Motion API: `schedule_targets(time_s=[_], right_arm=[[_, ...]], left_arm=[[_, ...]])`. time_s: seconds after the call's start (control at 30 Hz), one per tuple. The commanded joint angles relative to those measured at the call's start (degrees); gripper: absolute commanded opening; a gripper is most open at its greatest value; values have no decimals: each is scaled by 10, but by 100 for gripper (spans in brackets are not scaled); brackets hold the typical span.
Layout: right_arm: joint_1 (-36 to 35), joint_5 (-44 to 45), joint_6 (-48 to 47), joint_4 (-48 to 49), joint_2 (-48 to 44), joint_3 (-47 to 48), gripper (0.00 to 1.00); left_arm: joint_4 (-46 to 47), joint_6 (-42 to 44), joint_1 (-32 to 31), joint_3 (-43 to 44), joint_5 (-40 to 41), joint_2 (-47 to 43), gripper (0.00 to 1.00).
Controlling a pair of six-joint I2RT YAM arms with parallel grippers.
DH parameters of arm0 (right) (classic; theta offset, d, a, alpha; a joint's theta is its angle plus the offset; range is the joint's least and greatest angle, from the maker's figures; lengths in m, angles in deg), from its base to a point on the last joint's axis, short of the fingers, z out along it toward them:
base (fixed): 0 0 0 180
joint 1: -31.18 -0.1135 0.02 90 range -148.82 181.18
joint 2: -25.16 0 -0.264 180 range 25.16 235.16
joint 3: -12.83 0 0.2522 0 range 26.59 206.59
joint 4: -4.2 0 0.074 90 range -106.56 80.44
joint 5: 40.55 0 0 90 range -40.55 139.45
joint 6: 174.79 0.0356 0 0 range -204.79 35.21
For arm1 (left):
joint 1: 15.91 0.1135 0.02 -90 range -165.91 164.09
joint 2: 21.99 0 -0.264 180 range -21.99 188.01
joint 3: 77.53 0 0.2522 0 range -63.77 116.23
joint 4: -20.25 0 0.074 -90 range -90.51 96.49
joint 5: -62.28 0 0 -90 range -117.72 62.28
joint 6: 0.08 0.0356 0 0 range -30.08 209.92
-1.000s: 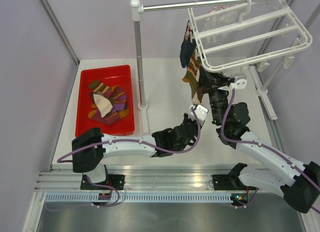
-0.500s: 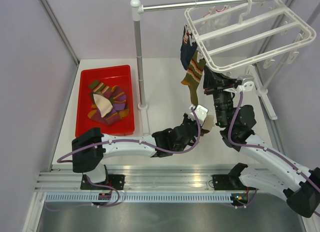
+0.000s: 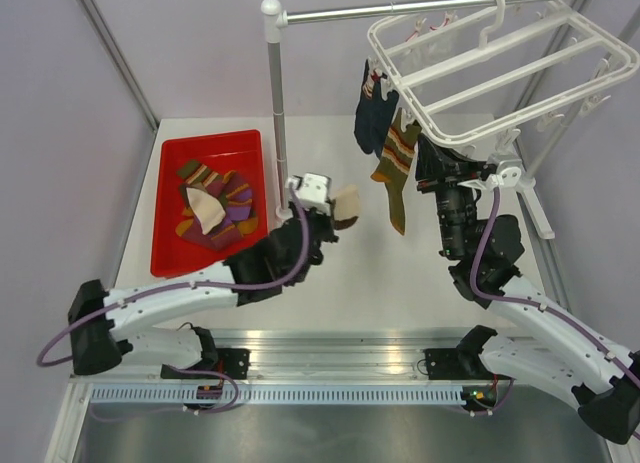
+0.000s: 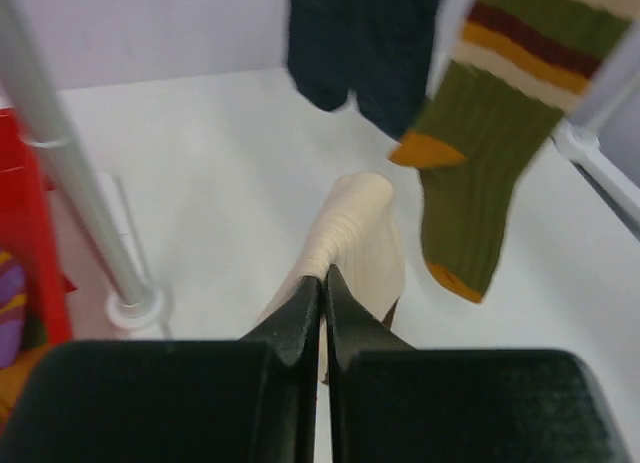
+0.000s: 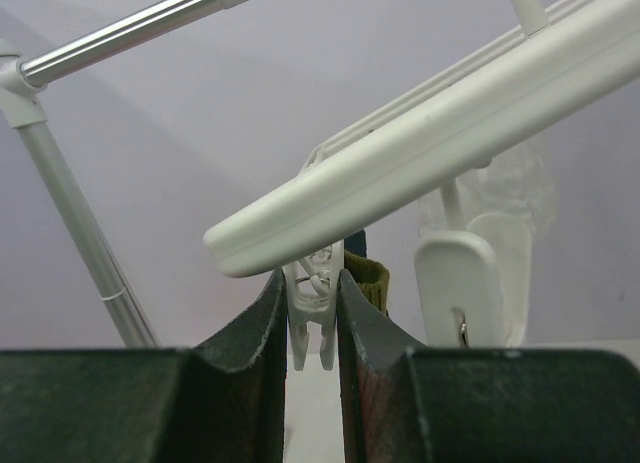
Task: Remove the socks clipped to the hanger
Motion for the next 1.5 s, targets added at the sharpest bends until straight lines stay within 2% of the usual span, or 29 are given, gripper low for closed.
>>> schedule_targets(time_s=[0.0,0.17,0.3,0.33,0.43,0.57,0.63,0.67,0.7,0.77,0.8,0.83,0.9,1.07,1.1,1.17,1.2,1.23,1.27,1.3,1.4,1.47], right_arm=[[-1,12,4,-6,-14,12,1],[-1,18,4,-13,-17,14,1],[-1,18,4,-19,-17,16,1],[-2,19,4,-21,-17,17,1],[-1,19,5,-26,-20,18,1],[-1,19,5,-39,-23,22,1],[-1,19,5,-45,-27,24,1],[-2,19,4,-50,-29,25,1],[-2,20,4,-54,-29,26,1],[-1,22,4,-64,-34,30,1],[-2,20,3,-68,-36,31,1],[-2,20,4,-75,-37,34,1],[-2,19,4,-82,-39,38,1],[-1,19,6,-98,-44,46,1],[-2,19,7,-101,-45,46,1],[-2,20,11,-112,-44,53,1],[-2,19,14,-115,-43,55,1],[-1,19,15,-118,-42,60,1],[-2,18,16,-125,-41,62,1],[-2,18,16,-129,-37,64,1],[-1,16,18,-135,-41,67,1],[-2,19,21,-141,-43,69,1]], left_arm=[[-73,-51,50,-22,29,-83,2],[-144,-80,172,-34,3,-155,2],[-159,-88,268,-42,-43,-178,2],[-165,-91,307,-36,-53,-177,2],[-171,-118,372,-29,-87,-166,2],[-174,-143,428,-21,-102,-135,2],[-181,-159,461,-15,-119,-123,7],[-181,-167,470,-16,-123,-112,10],[-181,-169,477,-14,-130,-109,25],[-180,-172,490,-11,-135,-102,49],[-176,-170,493,-11,-143,-103,69],[-172,-168,493,-11,-144,-109,92],[-168,-169,493,-11,-149,-119,95],[-165,-180,491,-18,-207,-164,94],[-137,-177,484,-27,-257,-187,94],[-91,-141,461,-67,-288,-215,91],[-39,-124,418,-96,-314,-243,91],[-16,-95,387,-105,-306,-252,91],[-7,-83,351,-109,-282,-255,91],[0,-67,288,-104,-256,-253,91],[48,-17,181,-92,-197,-206,92],[98,-2,149,-82,-178,-148,94]])
